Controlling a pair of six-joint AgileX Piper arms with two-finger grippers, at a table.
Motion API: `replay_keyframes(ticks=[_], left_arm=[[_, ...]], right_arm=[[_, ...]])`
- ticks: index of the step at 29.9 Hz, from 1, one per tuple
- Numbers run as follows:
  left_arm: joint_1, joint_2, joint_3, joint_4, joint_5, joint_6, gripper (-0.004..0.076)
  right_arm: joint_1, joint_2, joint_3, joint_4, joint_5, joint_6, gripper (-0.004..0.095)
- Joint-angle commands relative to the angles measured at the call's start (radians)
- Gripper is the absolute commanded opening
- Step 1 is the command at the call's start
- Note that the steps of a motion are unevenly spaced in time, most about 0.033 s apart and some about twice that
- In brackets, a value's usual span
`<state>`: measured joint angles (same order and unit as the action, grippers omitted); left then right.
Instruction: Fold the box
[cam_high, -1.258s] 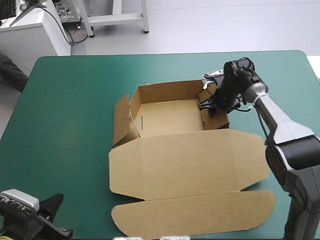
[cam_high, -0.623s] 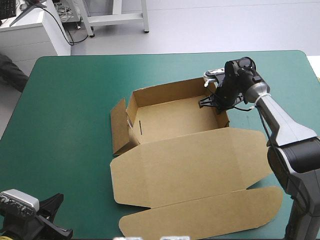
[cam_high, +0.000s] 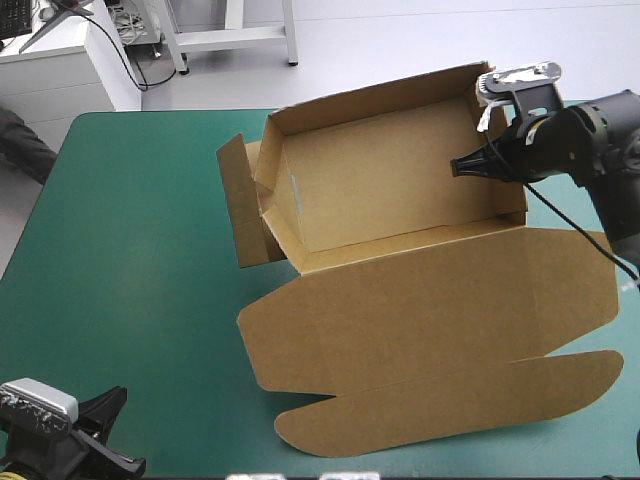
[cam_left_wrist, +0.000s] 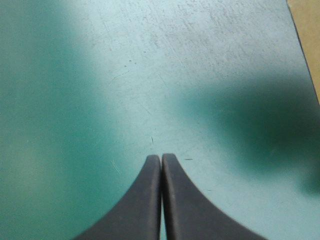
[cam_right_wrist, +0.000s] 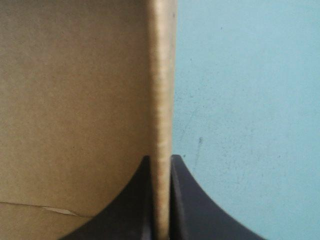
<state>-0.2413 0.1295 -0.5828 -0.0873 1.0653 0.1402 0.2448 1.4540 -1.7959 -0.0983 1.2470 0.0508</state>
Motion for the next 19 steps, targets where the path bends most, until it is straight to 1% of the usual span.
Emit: replay_keyframes(ticks=[1, 4, 6, 9, 12, 14, 16, 19], left_arm=[[0.002, 0.015, -0.022, -0.015, -0.082, -0.002, -0.0008], [0.002, 0.015, -0.022, -0.018, -0.090, -0.002, 0.0015], [0.002, 0.015, -0.022, -0.018, -0.090, -0.002, 0.0060], [0.002, 0.015, -0.022, -0.020, -0.090, -0.002, 0.0199], [0.002, 0.015, -0.022, -0.017, -0.097, -0.002, 0.0401], [0.002, 0.015, -0.022, -0.017, -0.110, -0.004, 0.0498], [0.002, 0.015, -0.022, -0.017, -0.137, -0.008, 0.0533], [0.002, 0.015, -0.022, -0.081, -0.151, -0.010, 0.0531]], right_arm=[[-0.005, -0.094, -0.032, -0.009, 0.004, 0.012, -0.0019], [-0.005, -0.120, -0.032, -0.009, 0.004, 0.012, -0.0019], [-0.005, -0.131, -0.032, -0.009, 0.004, 0.012, -0.0019], [-0.005, -0.135, -0.032, -0.009, 0.004, 0.012, -0.0019], [-0.005, -0.135, -0.027, -0.009, 0.004, 0.012, -0.0019], [-0.005, -0.135, -0.026, -0.007, 0.004, 0.012, -0.0019], [-0.005, -0.135, -0.024, -0.005, 0.004, 0.012, -0.0019], [-0.005, -0.135, -0.024, -0.005, 0.004, 0.006, -0.0019]])
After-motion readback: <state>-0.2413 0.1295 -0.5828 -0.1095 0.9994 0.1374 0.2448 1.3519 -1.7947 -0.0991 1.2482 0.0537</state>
